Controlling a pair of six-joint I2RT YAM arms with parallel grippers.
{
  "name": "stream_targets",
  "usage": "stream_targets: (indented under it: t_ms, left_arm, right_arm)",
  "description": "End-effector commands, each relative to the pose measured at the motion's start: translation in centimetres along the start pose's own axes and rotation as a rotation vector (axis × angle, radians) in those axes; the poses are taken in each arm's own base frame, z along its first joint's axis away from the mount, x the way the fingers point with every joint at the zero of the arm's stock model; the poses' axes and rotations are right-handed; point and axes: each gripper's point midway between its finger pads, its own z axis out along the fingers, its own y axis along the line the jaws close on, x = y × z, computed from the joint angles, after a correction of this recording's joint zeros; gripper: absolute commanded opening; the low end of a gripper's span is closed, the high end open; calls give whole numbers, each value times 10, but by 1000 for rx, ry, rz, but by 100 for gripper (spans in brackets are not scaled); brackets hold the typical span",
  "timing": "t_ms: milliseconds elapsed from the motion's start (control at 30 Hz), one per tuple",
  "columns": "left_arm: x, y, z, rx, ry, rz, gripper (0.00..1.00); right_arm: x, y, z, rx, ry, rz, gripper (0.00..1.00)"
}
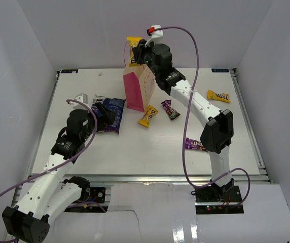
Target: Place the snacks into the paper bag
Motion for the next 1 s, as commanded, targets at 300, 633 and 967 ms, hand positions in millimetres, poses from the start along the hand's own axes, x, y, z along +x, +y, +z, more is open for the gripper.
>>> stream_targets:
  t_ms: [300, 633, 967]
  left_arm:
    - [7, 4, 12, -20, 44, 14, 98]
    - [32, 62, 37, -344, 193, 102, 98]
    - [27, 78, 104, -436, 326, 388, 95]
  right_arm:
    - [-47, 6, -6, -11, -169, -73, 43]
    - [-19, 101, -120, -931, 49, -416, 76]
    - [98, -36, -223, -775, 462, -367, 87]
